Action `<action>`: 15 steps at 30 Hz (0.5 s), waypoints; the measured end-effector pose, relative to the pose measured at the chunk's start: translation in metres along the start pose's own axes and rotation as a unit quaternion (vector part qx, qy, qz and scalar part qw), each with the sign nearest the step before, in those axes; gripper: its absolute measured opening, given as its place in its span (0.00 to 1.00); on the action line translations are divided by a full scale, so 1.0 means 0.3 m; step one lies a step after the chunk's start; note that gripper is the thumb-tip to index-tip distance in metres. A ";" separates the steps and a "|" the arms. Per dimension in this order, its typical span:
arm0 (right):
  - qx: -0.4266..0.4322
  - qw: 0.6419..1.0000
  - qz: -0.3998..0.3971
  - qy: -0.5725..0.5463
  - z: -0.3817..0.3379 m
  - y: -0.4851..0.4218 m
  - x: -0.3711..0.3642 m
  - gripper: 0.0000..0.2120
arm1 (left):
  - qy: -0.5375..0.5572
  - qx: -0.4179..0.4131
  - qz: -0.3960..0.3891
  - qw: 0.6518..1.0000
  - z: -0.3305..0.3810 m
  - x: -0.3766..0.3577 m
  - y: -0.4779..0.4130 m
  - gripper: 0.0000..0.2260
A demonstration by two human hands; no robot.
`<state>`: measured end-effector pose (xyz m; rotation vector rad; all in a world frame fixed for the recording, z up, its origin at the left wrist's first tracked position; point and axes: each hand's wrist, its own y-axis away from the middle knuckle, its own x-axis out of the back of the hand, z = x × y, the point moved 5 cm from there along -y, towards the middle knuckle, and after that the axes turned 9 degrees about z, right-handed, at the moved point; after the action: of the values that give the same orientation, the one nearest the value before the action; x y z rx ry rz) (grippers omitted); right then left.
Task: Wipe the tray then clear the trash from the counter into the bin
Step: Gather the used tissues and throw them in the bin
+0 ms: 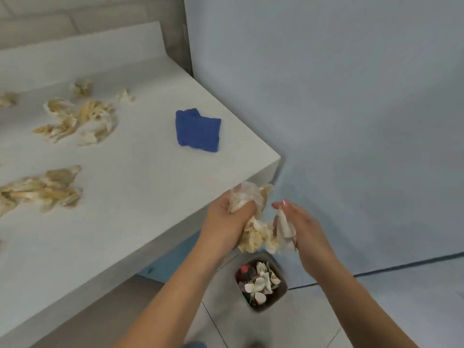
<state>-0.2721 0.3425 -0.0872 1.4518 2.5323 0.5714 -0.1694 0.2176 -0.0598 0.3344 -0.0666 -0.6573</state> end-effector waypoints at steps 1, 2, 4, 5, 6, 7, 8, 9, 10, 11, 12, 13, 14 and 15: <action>-0.025 1.000 0.006 0.018 0.095 -0.039 0.050 0.13 | -0.006 0.021 -0.001 1.000 -0.094 -0.042 -0.009 0.05; -0.049 0.998 0.011 0.036 0.193 -0.081 0.093 0.11 | -0.013 0.044 0.005 0.999 -0.198 -0.076 -0.026 0.06; -0.092 0.993 0.013 0.074 0.414 -0.176 0.164 0.10 | -0.024 0.090 0.036 0.995 -0.437 -0.126 -0.066 0.04; -0.117 0.989 0.011 0.090 0.526 -0.225 0.193 0.11 | -0.037 0.112 0.057 0.991 -0.572 -0.141 -0.095 0.03; -0.143 0.984 0.009 0.101 0.639 -0.275 0.218 0.13 | -0.051 0.133 0.079 0.987 -0.703 -0.155 -0.120 0.03; -0.167 0.980 0.010 0.110 0.751 -0.323 0.236 0.14 | -0.061 0.150 0.094 0.982 -0.835 -0.168 -0.145 0.04; -0.185 0.975 0.014 0.121 0.858 -0.367 0.252 0.15 | -0.066 0.167 0.103 0.978 -0.970 -0.181 -0.173 0.04; -0.203 0.970 0.020 0.132 0.970 -0.411 0.267 0.15 | -0.078 0.182 0.104 0.975 -1.095 -0.199 -0.201 0.05; -0.215 0.965 0.027 0.150 1.084 -0.457 0.286 0.17 | -0.096 0.185 0.101 0.973 -1.208 -0.220 -0.229 0.06; -0.221 0.959 0.036 0.171 1.188 -0.497 0.303 0.19 | -0.121 0.183 0.093 0.971 -1.306 -0.243 -0.254 0.06; -0.217 0.957 0.042 0.186 1.275 -0.531 0.313 0.21 | -0.145 0.176 0.081 0.970 -1.412 -0.264 -0.284 0.07; -0.205 0.957 0.046 0.200 1.350 -0.566 0.320 0.22 | -0.166 0.171 0.070 0.969 -1.493 -0.286 -0.311 0.08; -0.192 0.957 0.045 0.212 1.415 -0.596 0.325 0.24 | -0.183 0.159 0.062 0.968 -1.575 -0.305 -0.341 0.10; -0.180 0.957 0.043 0.224 1.467 -0.624 0.325 0.27 | -0.201 0.145 0.057 0.967 -1.649 -0.321 -0.368 0.09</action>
<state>-0.3264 0.4483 -0.5605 1.4236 2.4843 1.4360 -0.2286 0.3349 -0.5587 0.4716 -0.5718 -0.5928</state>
